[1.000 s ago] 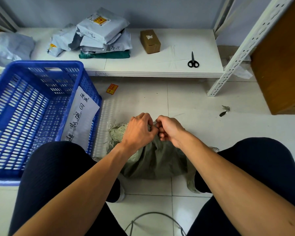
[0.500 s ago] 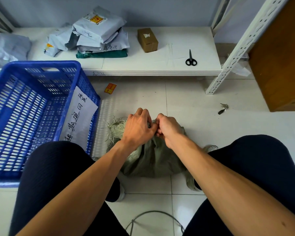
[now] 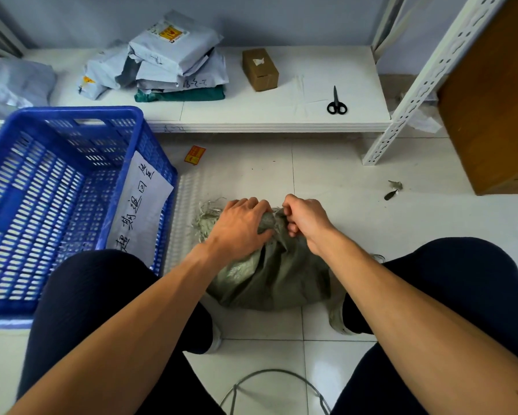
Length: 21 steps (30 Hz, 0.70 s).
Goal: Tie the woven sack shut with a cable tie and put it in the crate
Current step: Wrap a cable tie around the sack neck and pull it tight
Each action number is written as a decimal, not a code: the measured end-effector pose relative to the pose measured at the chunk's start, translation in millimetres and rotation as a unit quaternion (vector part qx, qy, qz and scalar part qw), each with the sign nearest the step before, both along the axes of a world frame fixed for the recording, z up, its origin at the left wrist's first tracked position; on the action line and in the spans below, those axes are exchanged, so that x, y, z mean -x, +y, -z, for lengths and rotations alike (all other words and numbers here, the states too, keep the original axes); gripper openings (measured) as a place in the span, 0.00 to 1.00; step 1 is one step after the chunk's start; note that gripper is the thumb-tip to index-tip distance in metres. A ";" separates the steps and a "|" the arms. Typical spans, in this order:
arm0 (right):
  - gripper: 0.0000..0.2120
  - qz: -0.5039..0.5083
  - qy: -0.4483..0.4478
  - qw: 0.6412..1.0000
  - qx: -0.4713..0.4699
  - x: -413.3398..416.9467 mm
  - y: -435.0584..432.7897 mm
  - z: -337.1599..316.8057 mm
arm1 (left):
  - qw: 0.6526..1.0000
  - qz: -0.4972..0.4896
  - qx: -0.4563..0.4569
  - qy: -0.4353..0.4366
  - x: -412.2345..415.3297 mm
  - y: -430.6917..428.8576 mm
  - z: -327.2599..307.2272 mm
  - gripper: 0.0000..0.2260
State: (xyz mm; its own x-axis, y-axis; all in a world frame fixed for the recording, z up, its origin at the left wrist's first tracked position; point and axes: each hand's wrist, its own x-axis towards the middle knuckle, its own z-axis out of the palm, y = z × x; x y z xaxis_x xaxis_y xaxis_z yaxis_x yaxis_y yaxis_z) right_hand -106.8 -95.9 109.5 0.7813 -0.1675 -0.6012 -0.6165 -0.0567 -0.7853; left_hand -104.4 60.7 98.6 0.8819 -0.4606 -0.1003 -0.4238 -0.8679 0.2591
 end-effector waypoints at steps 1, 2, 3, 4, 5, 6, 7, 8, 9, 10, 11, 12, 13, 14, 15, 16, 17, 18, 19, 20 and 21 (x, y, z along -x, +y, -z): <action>0.11 0.000 -0.004 1.000 0.003 -1.0 -0.1 0.0 | 1.000 -0.007 0.012 -0.005 -1.4 0.6 -0.1 0.19; 0.11 0.001 -0.010 1.000 0.006 -2.1 -0.3 -0.7 | 1.000 -0.015 0.024 -0.010 -3.1 1.0 -1.0 0.19; 0.11 0.000 -0.015 1.000 0.007 -3.1 -0.3 -1.2 | 0.999 -0.022 0.032 -0.013 -5.1 1.2 -1.9 0.18; 0.11 -0.001 -0.018 1.000 0.007 -4.1 -0.2 -2.1 | 0.999 -0.028 0.039 -0.008 -6.9 1.6 -3.0 0.18; 0.11 -0.001 -0.021 1.000 0.006 -5.2 -0.6 -2.9 | 0.998 -0.032 0.045 0.003 -8.7 2.4 -4.4 0.17; 0.12 0.001 -0.023 1.000 0.005 -6.4 -1.6 -3.5 | 0.998 -0.038 0.054 0.021 -10.2 2.7 -6.0 0.16; 0.12 0.002 -0.026 1.000 0.005 -7.8 -3.0 -3.8 | 0.996 -0.045 0.063 0.042 -11.5 3.1 -8.1 0.15; 0.12 0.001 -0.028 1.000 0.006 -8.8 -4.7 -4.1 | 0.994 -0.055 0.072 0.064 -12.2 3.0 -10.1 0.14; 0.12 -0.003 -0.031 0.999 0.006 -10.0 -6.3 -4.3 | 0.991 -0.066 0.081 0.086 -13.3 3.1 -11.6 0.13; 0.12 -0.009 -0.033 0.999 0.004 -10.9 -7.6 -4.4 | 0.988 -0.075 0.088 0.106 -13.7 3.1 -13.0 0.12; 0.11 -0.014 -0.032 0.999 0.000 -11.9 -7.9 -3.8 | 0.984 -0.080 0.093 0.127 -14.9 3.5 -13.8 0.12; 0.11 -0.018 -0.029 0.999 -0.004 -12.2 -7.9 -3.2 | 0.980 -0.083 0.101 0.149 -15.8 4.6 -14.6 0.11; 0.12 -0.020 -0.024 0.999 -0.009 -12.4 -7.2 -2.1 | 0.975 -0.086 0.113 0.172 -17.7 6.3 -14.8 0.11; 0.12 -0.022 -0.020 0.999 -0.014 -12.3 -6.2 -1.4 | 0.969 -0.088 0.125 0.193 -19.4 8.9 -15.7 0.10; 0.13 -0.024 -0.018 0.999 -0.019 -12.3 -5.1 -0.3 | 0.963 -0.092 0.137 0.213 -21.1 12.0 -16.7 0.09; 0.13 -0.028 -0.018 0.999 -0.022 -12.4 -4.5 0.5 | 0.955 -0.097 0.150 0.236 -22.4 15.1 -17.7 0.09; 0.14 -0.032 -0.017 0.999 -0.024 -12.6 -4.1 1.1 | 0.945 -0.106 0.165 0.261 -23.4 18.0 -18.9 0.09; 0.14 -0.037 -0.017 0.999 -0.025 -12.7 -4.1 1.1 | 0.933 -0.118 0.183 0.287 -23.5 20.1 -20.1 0.09; 0.14 -0.041 -0.017 0.999 -0.024 -12.8 -4.3 1.2 | 0.921 -0.129 0.201 0.308 -23.3 21.6 -20.9 0.09; 0.14 -0.045 -0.017 0.999 -0.023 -12.7 -4.5 1.1 | 0.911 -0.138 0.214 0.323 -22.9 22.2 -21.9 0.08; 0.14 -0.049 -0.018 0.998 -0.020 -12.6 -4.8 1.4 | 0.905 -0.145 0.221 0.334 -23.1 22.0 -22.3 0.08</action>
State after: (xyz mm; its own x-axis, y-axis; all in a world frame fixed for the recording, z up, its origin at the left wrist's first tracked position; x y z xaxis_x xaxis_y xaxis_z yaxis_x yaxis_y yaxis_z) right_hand -94.2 -100.7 108.1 0.8137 -0.0655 -0.5776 -0.5813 -0.0838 -0.8093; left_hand -81.3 82.7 120.9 0.7827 -0.3441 -0.5187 0.1848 -0.6672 0.7216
